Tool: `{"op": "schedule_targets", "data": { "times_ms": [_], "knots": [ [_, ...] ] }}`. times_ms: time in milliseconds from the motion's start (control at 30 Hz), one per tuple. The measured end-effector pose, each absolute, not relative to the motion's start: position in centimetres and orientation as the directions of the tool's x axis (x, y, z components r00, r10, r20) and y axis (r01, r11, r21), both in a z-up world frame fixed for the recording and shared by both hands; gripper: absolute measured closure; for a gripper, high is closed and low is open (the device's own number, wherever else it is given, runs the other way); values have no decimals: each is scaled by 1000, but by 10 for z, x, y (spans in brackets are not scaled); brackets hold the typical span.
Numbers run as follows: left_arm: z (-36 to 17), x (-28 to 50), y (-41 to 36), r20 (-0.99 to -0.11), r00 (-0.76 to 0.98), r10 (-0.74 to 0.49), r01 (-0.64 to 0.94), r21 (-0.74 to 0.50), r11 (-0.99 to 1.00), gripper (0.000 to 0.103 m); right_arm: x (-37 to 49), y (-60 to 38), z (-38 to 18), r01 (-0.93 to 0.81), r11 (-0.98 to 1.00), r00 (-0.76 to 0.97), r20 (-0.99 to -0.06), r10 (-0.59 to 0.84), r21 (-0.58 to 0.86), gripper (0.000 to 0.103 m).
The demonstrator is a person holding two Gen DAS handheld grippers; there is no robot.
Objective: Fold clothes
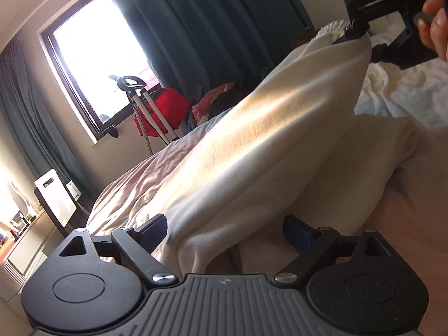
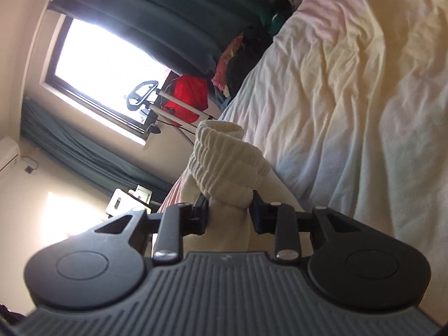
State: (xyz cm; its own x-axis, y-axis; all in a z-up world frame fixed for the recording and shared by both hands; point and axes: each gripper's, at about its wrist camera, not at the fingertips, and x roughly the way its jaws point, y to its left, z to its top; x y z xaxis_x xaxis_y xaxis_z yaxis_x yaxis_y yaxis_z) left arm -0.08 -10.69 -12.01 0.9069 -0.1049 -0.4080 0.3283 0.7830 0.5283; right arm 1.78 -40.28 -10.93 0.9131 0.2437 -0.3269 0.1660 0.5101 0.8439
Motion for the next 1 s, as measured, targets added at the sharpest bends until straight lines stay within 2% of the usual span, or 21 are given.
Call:
{"op": "schedule_targets", "data": {
  "times_ms": [100,233,367,467,567,700,1000],
  "knots": [
    [-122,3,-106,-421,903,-87,319,521,792,12,19,-412,-137,278,432,869,-416,268,858,69],
    [-122,2,-104,-429,900,-77,317,523,791,12,15,-416,-155,299,335,861,-403,308,894,69],
    [-121,1,-99,-437,897,-65,309,514,800,11,17,-410,-150,301,395,851,-432,300,868,66],
    [-116,8,-90,-493,867,-71,317,436,842,11,14,-411,-156,318,368,845,-437,307,874,65],
    [-113,11,-82,-519,851,-81,308,368,877,10,12,-405,-154,315,390,839,-446,311,865,59],
    [-111,11,-77,-530,844,-84,300,336,893,10,13,-398,-151,304,431,833,-457,312,850,42],
    [-109,21,-58,-610,787,-91,236,163,958,7,5,-404,-142,319,456,858,-457,234,831,40]
  ]
}}
